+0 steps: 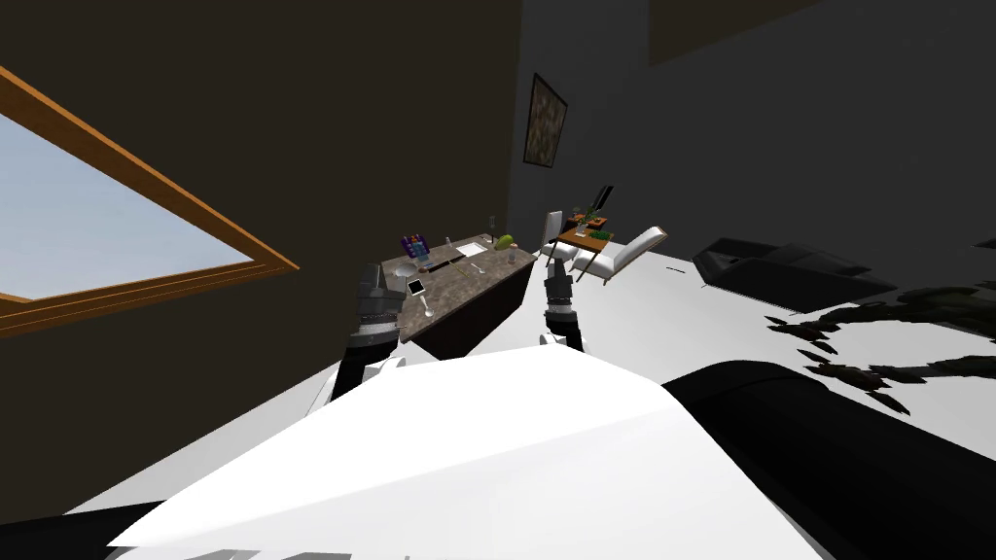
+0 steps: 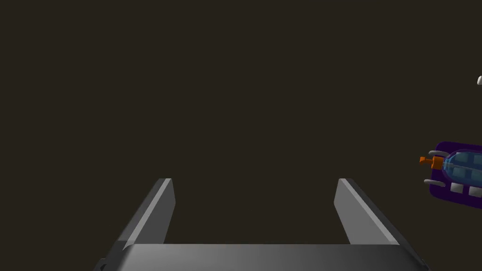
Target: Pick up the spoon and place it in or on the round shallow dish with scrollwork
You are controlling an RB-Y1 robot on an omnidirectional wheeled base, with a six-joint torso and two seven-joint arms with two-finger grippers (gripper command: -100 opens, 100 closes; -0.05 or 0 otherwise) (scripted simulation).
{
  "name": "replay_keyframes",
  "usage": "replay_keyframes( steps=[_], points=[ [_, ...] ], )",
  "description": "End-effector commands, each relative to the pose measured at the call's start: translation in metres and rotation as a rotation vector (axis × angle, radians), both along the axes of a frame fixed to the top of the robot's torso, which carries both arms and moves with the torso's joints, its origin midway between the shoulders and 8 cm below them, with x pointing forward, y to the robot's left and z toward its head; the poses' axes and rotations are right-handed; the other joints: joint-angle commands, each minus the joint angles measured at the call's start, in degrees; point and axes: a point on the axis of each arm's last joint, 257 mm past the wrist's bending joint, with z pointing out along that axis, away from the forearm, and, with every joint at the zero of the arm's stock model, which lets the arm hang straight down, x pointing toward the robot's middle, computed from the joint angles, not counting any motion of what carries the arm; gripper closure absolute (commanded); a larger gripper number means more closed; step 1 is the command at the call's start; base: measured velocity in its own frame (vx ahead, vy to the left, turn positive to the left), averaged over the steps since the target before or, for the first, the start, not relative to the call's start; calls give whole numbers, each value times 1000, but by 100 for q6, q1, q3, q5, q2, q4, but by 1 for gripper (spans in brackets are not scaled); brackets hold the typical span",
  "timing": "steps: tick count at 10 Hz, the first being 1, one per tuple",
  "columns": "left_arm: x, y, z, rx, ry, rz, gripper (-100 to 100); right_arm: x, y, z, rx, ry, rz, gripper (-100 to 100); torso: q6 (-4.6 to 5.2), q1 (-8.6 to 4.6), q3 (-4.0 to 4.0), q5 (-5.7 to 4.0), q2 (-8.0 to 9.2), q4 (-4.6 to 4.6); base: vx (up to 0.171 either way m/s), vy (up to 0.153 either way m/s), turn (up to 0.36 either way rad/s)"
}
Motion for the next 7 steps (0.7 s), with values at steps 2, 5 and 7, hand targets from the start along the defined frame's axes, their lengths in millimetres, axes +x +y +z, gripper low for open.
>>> replay_keyframes(
  steps=[2, 5, 7],
  points=[
    [12, 4, -21, 42, 88, -5, -100, 0, 0, 0, 0, 0, 0, 0, -1, 0, 2, 0, 4, 1, 26, -18, -39],
    [25, 13, -46, 90, 188, -2, -100, 0, 0, 0, 0, 0, 0, 0, 0, 0, 6, 0, 9, 2, 22, -20, -68],
    [33, 21, -62, 123, 255, 4, -100, 0, 0, 0, 0, 0, 0, 0, -2, -2, 4, -1, 7, 1, 26, -21, -47]
  ],
)
